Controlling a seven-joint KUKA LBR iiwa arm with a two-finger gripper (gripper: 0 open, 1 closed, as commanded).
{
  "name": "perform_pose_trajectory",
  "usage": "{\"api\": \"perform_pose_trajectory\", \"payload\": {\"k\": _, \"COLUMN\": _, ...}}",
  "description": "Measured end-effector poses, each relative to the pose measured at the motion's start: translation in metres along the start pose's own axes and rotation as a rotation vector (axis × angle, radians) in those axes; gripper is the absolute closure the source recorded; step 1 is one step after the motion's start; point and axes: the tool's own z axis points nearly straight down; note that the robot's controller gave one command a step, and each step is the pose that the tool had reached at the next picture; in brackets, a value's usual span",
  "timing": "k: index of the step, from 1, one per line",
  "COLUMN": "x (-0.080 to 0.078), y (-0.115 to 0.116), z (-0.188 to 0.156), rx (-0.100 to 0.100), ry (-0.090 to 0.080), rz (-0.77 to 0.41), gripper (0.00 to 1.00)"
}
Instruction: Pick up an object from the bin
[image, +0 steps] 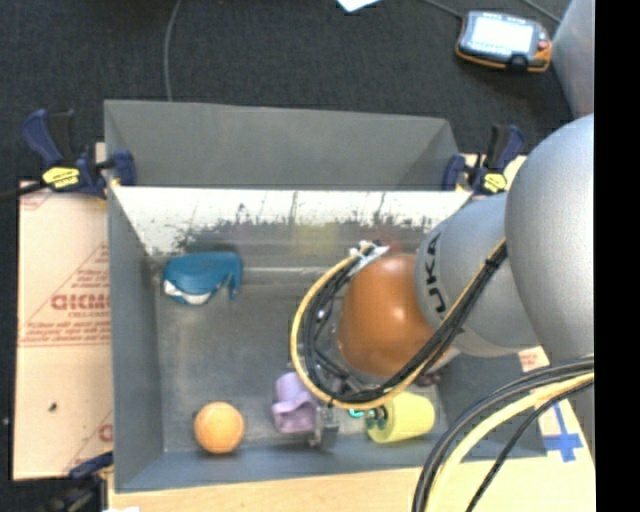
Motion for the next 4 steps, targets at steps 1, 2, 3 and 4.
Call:
{"api": "perform_pose_trajectory", "payload": {"k": 1, "x": 0.0, "y": 0.0, "z": 0.0, "rx": 0.0, "ry": 0.0, "rz": 0.001, "gripper": 0.0}}
{"api": "perform_pose_trajectory", "payload": {"k": 2, "x": -0.003, "y": 0.013, "z": 0.001, "rx": 0.0, "ry": -0.007, "rz": -0.004, "gripper": 0.0}}
{"api": "perform_pose_trajectory", "payload": {"k": 3, "x": -0.006, "y": 0.016, "z": 0.002, "rx": -0.001, "ry": -0.005, "rz": -0.003, "gripper": 1.0}}
{"api": "perform_pose_trajectory", "payload": {"k": 4, "x": -0.006, "y": 0.016, "z": 0.002, "rx": -0.001, "ry": -0.005, "rz": -0.002, "gripper": 1.0}}
